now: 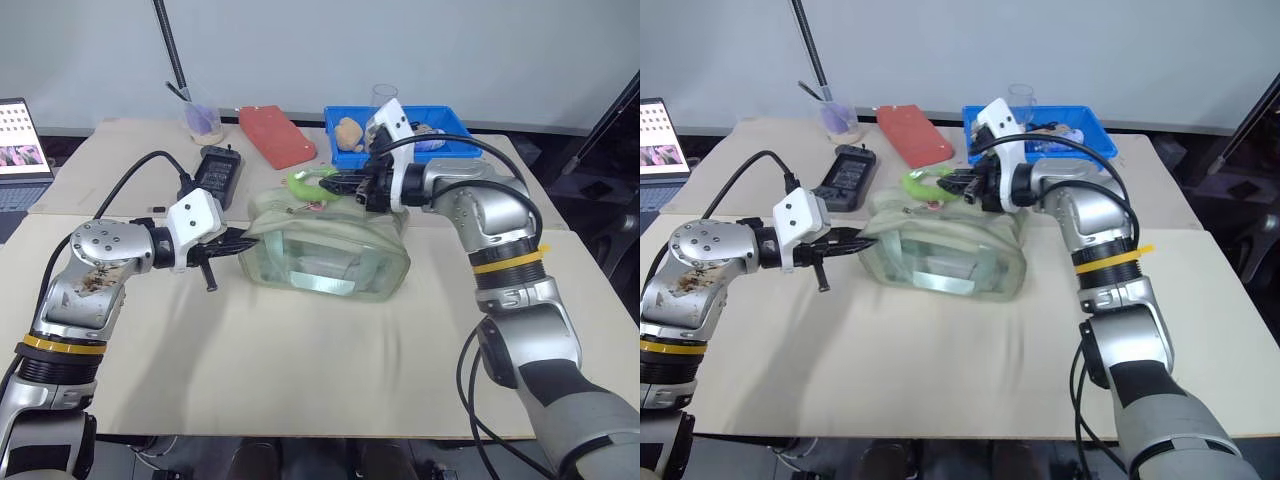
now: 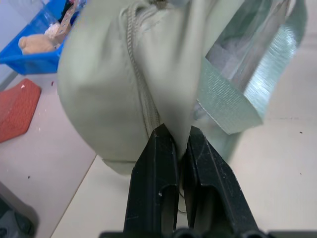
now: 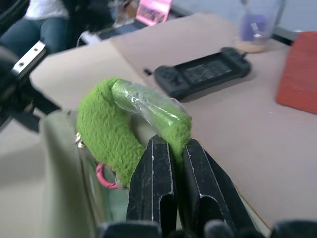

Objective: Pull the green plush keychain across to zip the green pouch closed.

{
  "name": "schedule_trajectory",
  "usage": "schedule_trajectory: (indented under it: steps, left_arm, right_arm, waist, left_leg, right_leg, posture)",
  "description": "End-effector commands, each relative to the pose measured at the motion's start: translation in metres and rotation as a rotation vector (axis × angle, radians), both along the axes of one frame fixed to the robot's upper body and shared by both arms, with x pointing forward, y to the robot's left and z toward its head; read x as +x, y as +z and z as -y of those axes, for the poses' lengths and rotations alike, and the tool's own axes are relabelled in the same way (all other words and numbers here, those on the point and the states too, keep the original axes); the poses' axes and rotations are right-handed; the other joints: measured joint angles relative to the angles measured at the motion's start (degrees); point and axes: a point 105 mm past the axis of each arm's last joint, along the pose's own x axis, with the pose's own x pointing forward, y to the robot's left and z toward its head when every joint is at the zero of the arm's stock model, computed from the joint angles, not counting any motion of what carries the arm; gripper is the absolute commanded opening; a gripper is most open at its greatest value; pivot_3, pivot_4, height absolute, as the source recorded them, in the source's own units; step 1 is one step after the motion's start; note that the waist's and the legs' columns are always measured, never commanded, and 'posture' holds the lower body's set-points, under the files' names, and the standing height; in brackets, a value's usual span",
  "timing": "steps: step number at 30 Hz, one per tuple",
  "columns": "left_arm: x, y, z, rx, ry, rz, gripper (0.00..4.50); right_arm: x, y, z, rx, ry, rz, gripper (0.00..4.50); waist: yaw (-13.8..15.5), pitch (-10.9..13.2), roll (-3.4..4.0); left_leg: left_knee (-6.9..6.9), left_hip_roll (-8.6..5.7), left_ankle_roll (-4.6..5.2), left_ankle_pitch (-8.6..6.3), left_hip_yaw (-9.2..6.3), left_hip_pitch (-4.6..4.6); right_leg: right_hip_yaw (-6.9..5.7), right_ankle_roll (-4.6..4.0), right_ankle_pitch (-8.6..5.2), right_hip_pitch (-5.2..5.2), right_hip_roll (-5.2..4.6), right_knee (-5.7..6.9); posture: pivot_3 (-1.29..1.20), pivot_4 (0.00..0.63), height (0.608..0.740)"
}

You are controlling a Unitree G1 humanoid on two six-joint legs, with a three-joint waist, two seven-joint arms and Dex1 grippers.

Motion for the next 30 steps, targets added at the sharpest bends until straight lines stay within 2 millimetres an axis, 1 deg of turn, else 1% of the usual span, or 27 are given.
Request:
schedule_trajectory:
  steps: [1, 2, 4, 6, 8, 10, 12, 14, 15, 18, 24, 28, 30]
  left_arm:
    - [0.003, -0.004, -0.011, 0.033, 0.045, -0.015, 0.00]
    - [0.003, -0.004, -0.011, 0.034, 0.047, -0.016, 0.00]
    - [0.004, -0.003, -0.013, 0.031, 0.059, -0.020, 0.00]
    - [0.006, -0.002, -0.014, 0.027, 0.064, -0.022, 0.00]
    - [0.007, -0.001, -0.013, 0.019, 0.063, -0.025, 0.00]
    - [0.008, 0.000, -0.010, 0.015, 0.056, -0.026, 0.00]
    - [0.009, 0.000, -0.008, 0.018, 0.046, -0.028, 0.00]
    - [0.010, 0.005, -0.006, 0.020, 0.038, -0.027, 0.00]
    - [0.010, 0.006, -0.006, 0.020, 0.037, -0.027, 0.00]
    - [0.009, 0.009, -0.011, 0.038, 0.050, -0.032, 0.00]
    - [-0.006, 0.006, -0.022, 0.073, 0.095, -0.072, 0.00]
    - [-0.018, 0.005, -0.024, 0.052, 0.137, -0.085, 0.00]
    - [-0.022, 0.006, -0.024, 0.039, 0.153, -0.085, 0.00]
  right_arm:
    - [0.000, 0.039, 0.044, 0.064, -0.158, 0.142, 0.03]
    - [0.000, 0.040, 0.048, 0.063, -0.171, 0.149, 0.03]
    - [-0.002, 0.040, 0.065, 0.059, -0.231, 0.166, 0.03]
    - [-0.005, 0.038, 0.077, 0.048, -0.264, 0.173, 0.03]
    - [-0.009, 0.036, 0.078, 0.042, -0.269, 0.174, 0.03]
    - [-0.013, 0.035, 0.074, 0.037, -0.255, 0.177, 0.03]
    - [-0.018, 0.033, 0.061, 0.036, -0.218, 0.181, 0.03]
    - [-0.023, 0.032, 0.042, 0.040, -0.166, 0.185, 0.03]
    - [-0.025, 0.032, 0.036, 0.041, -0.150, 0.185, 0.03]
    - [-0.027, 0.029, 0.013, 0.055, -0.094, 0.178, 0.03]
    - [-0.024, 0.026, -0.028, 0.051, 0.014, 0.190, 0.03]
    - [-0.021, 0.025, -0.056, 0.019, 0.084, 0.263, 0.03]
    - [-0.022, 0.026, -0.065, 0.016, 0.112, 0.292, 0.03]
  waist:
    - [0.0, 0.0, 0.00]
    - [0.0, 0.0, 0.00]
    - [0.0, 0.0, 0.00]
    - [0.0, 0.0, 0.00]
    - [0.0, 0.0, 0.00]
    - [-0.1, 0.0, 0.00]
    - [-0.2, 0.0, 0.00]
    - [-0.2, 0.0, 0.01]
    - [-0.3, 0.0, 0.01]
    - [-0.4, 0.0, 0.01]
    - [-1.0, 0.0, 0.04]
    - [-1.5, 0.0, 0.05]
    - [-1.6, 0.0, 0.05]
  left_leg:
    - [-0.01, 0.00, 0.00, 0.00, 0.00, 0.00]
    - [-0.02, 0.00, 0.00, 0.00, 0.00, 0.00]
    - [-0.05, 0.00, 0.01, 0.00, 0.00, -0.01]
    - [-0.05, 0.00, 0.01, -0.01, 0.00, -0.02]
    - [-0.05, 0.00, 0.01, -0.01, 0.00, -0.04]
    - [-0.05, 0.00, 0.01, -0.01, -0.01, -0.04]
    - [-0.05, 0.00, 0.01, 0.00, -0.01, -0.03]
    - [-0.05, 0.01, 0.01, 0.00, -0.01, -0.03]
    - [-0.05, 0.01, 0.01, 0.00, -0.01, -0.03]
    - [-0.05, 0.01, 0.02, 0.00, -0.02, -0.03]
    - [-0.07, 0.02, 0.02, -0.01, -0.02, -0.04]
    - [-0.07, 0.02, 0.02, -0.01, -0.03, -0.04]
    - [-0.07, 0.02, 0.02, -0.01, -0.05, -0.04]
  right_leg:
    - [0.00, 0.00, 0.00, 0.00, 0.01, 0.00]
    - [0.00, 0.02, 0.00, -0.01, 0.01, -0.01]
    - [0.00, 0.08, 0.04, -0.01, 0.01, -0.03]
    - [0.00, 0.12, 0.05, -0.01, 0.01, -0.06]
    - [0.00, 0.12, 0.05, -0.01, 0.01, -0.07]
    - [0.00, 0.11, 0.05, -0.02, 0.01, -0.07]
    - [0.00, 0.10, 0.04, -0.02, 0.02, -0.06]
    - [0.00, 0.10, 0.04, -0.02, 0.02, -0.06]
    - [0.00, 0.11, 0.05, -0.03, 0.03, -0.06]
    - [0.00, 0.12, 0.05, -0.03, 0.04, -0.05]
    - [0.00, 0.12, 0.05, -0.04, 0.04, -0.06]
    - [-0.01, 0.12, 0.04, -0.03, 0.03, -0.06]
    - [-0.02, 0.12, 0.04, -0.03, 0.03, -0.06]
  posture:
    - [0.00, 0.150, 0.740]
    - [0.00, 0.150, 0.740]
    - [0.00, 0.150, 0.740]
    - [0.00, 0.150, 0.740]
    - [0.00, 0.150, 0.740]
    - [0.00, 0.150, 0.740]
    - [0.00, 0.150, 0.740]
    - [0.00, 0.150, 0.740]
    - [0.00, 0.150, 0.740]
    - [0.00, 0.150, 0.740]
    - [0.00, 0.150, 0.740]
    - [0.00, 0.150, 0.740]
    - [0.00, 0.150, 0.740]
